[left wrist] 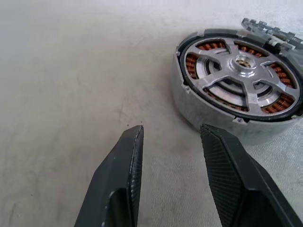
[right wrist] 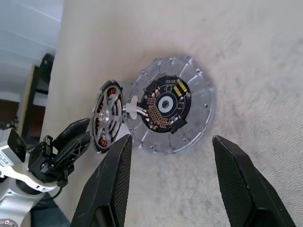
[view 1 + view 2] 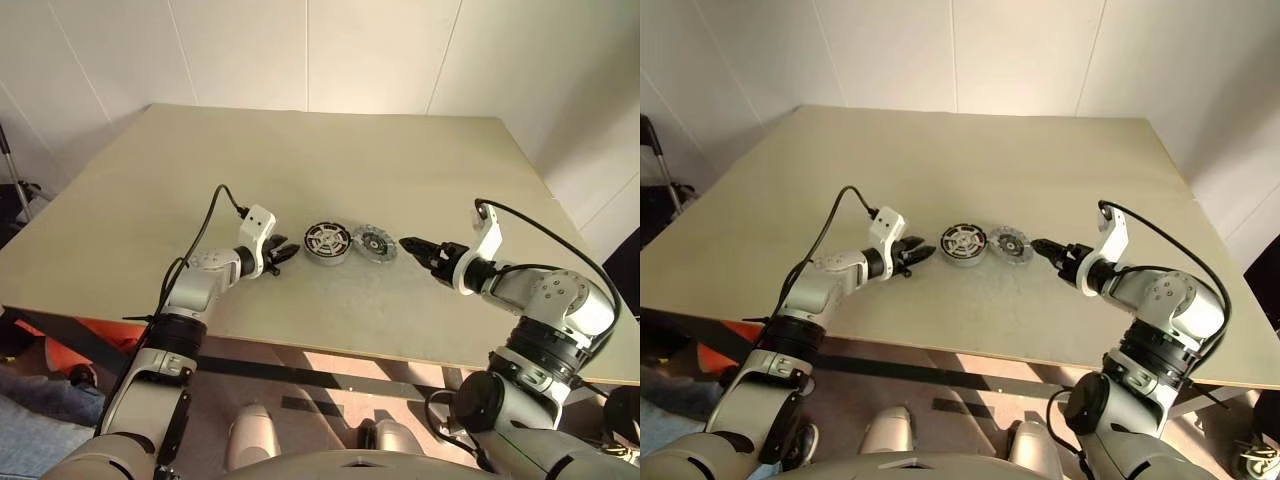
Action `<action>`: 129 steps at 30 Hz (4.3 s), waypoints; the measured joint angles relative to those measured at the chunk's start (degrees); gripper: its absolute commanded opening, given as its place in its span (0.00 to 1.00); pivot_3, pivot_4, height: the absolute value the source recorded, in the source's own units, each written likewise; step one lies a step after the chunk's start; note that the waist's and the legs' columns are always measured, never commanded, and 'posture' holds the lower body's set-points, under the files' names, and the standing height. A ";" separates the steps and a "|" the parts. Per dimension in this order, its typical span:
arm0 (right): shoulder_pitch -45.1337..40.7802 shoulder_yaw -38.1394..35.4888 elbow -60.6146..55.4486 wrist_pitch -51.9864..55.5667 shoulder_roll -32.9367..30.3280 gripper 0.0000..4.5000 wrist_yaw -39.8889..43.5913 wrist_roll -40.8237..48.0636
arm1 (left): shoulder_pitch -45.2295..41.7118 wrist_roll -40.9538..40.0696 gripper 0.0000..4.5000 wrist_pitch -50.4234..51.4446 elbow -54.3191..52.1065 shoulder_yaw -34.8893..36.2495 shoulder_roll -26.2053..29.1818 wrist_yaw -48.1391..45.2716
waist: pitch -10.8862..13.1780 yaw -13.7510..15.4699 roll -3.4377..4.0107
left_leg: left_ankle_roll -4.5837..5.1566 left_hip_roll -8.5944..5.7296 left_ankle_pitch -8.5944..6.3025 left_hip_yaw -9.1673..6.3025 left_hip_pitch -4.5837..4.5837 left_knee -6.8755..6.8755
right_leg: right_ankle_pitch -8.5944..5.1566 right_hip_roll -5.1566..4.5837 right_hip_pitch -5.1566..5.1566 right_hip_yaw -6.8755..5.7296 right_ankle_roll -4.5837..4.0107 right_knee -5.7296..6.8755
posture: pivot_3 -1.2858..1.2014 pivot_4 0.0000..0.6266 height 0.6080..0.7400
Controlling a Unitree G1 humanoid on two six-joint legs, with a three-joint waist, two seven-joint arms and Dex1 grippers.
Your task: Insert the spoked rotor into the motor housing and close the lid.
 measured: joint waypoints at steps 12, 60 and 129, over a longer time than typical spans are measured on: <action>-1.40 -3.50 4.70 -2.99 3.77 0.67 -4.80 0.53 | 0.92 0.55 0.45 -0.24 -0.34 0.12 1.88 -0.67 | -0.01 -0.01 0.02 | -0.15 0.01 0.09 -0.01 0.01 -0.10 | 0.03 0.01 -0.02 -0.01 -0.05 -0.03 | 0.52 0.00 1.00; -15.46 1.12 7.78 -10.92 11.54 0.67 -27.62 23.97 | -0.37 1.43 0.45 -1.34 2.65 1.31 2.56 2.05 | 0.00 0.03 0.04 | -0.14 0.01 0.07 -0.01 -0.42 -0.34 | 0.13 0.04 -0.60 -0.09 -0.29 -0.05 | 0.52 0.00 1.00; -5.94 51.35 30.03 -64.38 -2.93 0.99 4.59 -12.46 | 0.91 1.65 0.45 -0.94 1.58 1.69 2.04 3.00 | 0.00 -0.26 -0.06 | 0.10 0.06 -0.06 -0.06 -0.43 0.07 | 0.15 0.04 -0.36 -0.14 -0.36 0.01 | 0.52 0.00 1.00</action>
